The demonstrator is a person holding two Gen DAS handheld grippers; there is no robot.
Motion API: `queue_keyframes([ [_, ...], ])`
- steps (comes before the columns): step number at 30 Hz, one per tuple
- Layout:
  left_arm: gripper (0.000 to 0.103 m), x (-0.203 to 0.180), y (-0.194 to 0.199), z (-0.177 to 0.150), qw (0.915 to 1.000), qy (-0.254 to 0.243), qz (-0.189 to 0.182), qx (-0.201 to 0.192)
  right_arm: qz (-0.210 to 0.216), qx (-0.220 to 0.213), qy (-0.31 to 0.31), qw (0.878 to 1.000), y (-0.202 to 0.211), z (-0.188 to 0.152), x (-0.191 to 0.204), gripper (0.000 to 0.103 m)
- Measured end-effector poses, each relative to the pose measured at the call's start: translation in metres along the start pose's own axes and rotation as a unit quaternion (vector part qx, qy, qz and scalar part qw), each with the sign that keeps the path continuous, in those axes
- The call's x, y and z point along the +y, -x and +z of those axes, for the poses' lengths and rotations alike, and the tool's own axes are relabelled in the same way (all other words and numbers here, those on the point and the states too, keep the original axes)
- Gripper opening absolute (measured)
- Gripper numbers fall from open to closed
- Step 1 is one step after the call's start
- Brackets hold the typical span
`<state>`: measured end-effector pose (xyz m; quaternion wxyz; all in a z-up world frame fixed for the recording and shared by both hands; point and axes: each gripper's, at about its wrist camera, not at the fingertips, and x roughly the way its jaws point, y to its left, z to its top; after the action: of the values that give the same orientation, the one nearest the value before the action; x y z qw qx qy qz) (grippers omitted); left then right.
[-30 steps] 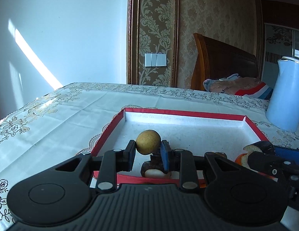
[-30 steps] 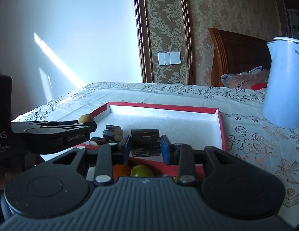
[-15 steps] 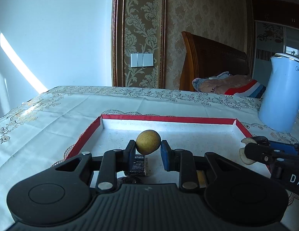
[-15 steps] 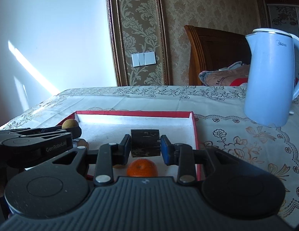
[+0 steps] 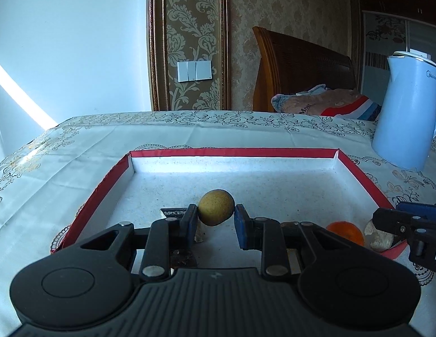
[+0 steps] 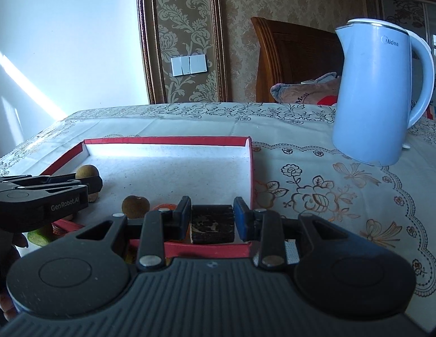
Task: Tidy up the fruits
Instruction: 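Carry the dark square slice and the brown kiwi over the red tray with both tools, then open the right tool to drop the dark slice in the tray while the left releases the kiwi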
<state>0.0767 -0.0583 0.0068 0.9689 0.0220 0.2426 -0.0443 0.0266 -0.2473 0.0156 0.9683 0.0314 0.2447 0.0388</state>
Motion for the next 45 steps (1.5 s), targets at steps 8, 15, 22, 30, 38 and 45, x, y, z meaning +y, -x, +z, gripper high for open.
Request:
queue_keyframes([
  [8, 0.027, -0.003, -0.003, 0.0, 0.9999, -0.002, 0.011, 0.001, -0.002, 0.011, -0.001, 1.0, -0.005, -0.002, 0.0, 0.031],
  [15, 0.027, -0.01, -0.004, 0.0, 0.9998, -0.011, 0.018, -0.002, -0.013, 0.016, 0.002, 1.0, -0.009, -0.004, 0.0, 0.031],
  [22, 0.027, -0.006, -0.011, -0.001, 0.9998, -0.001, 0.017, 0.01, -0.017, 0.013, 0.007, 1.0, -0.01, -0.006, 0.003, 0.031],
  [30, 0.027, -0.005, -0.018, -0.003, 0.9996, 0.0, 0.013, 0.024, -0.02, 0.008, 0.01, 1.0, -0.012, -0.006, 0.004, 0.031],
  [38, 0.027, -0.006, -0.019, -0.006, 0.9996, -0.004, 0.015, 0.026, -0.02, 0.007, 0.01, 1.0, -0.012, -0.006, 0.003, 0.031],
  [45, 0.027, -0.006, -0.02, -0.007, 0.9995, -0.006, 0.013, 0.027, -0.021, 0.003, 0.012, 1.0, -0.012, -0.006, 0.003, 0.031],
])
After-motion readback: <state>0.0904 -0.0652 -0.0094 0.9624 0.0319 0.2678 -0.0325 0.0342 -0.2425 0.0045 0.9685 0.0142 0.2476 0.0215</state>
